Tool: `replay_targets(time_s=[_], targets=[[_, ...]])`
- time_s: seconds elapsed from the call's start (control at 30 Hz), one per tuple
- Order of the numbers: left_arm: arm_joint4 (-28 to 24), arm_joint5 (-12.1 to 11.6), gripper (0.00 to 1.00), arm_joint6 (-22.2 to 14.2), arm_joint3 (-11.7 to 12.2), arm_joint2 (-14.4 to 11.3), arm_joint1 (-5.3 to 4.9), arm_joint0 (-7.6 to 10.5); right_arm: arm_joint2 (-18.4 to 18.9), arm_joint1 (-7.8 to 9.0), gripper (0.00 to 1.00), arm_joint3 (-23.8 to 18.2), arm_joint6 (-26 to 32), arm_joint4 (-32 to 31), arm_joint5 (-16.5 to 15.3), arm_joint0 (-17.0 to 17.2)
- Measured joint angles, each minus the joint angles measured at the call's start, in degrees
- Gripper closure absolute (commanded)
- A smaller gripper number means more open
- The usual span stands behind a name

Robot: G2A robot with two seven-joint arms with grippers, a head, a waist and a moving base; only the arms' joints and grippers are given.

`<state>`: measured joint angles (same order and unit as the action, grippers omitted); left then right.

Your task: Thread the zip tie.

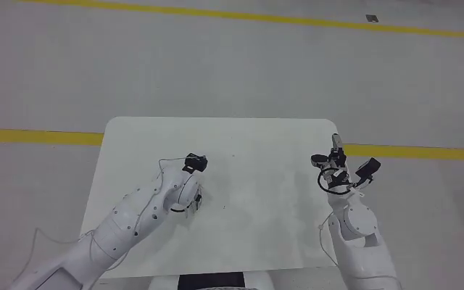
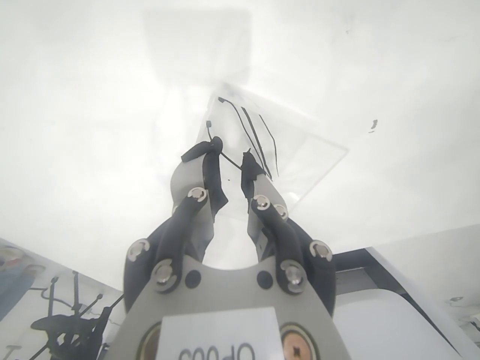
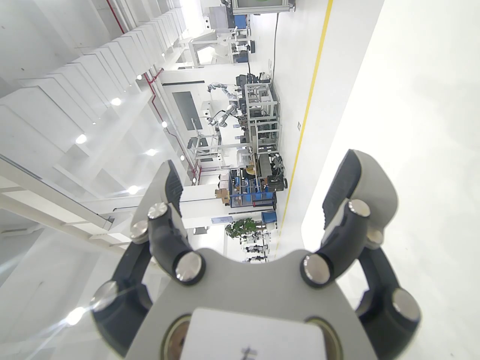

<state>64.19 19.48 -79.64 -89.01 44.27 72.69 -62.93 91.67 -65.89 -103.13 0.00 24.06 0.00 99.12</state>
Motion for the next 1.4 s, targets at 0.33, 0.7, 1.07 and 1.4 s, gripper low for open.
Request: replay_targets(time_s=[0.33, 0.7, 1.07, 1.4], targets=[[1.0, 0.0, 0.85, 0.0, -1.6, 1.5, 0.36, -1.49, 0.0, 0.00, 0.00, 0.0, 0.0, 0.0, 0.0, 0.0], [-0.1, 0.0, 0.83, 0.0, 0.6, -0.5, 1.12, -0.55, 0.0, 0.00, 0.00, 0.0, 0.0, 0.0, 0.0, 0.0], [-0.9, 0.0, 0.82, 0.4, 2.4, -0.9, 1.78, 0.40, 0.0, 0.00, 0.00, 0.0, 0.0, 0.0, 0.0, 0.0], [-1.9, 0.0, 0.82, 1.7, 4.7, -1.6, 2.37, 1.25, 0.0, 0.00, 0.00, 0.0, 0.0, 0.0, 0.0, 0.0]])
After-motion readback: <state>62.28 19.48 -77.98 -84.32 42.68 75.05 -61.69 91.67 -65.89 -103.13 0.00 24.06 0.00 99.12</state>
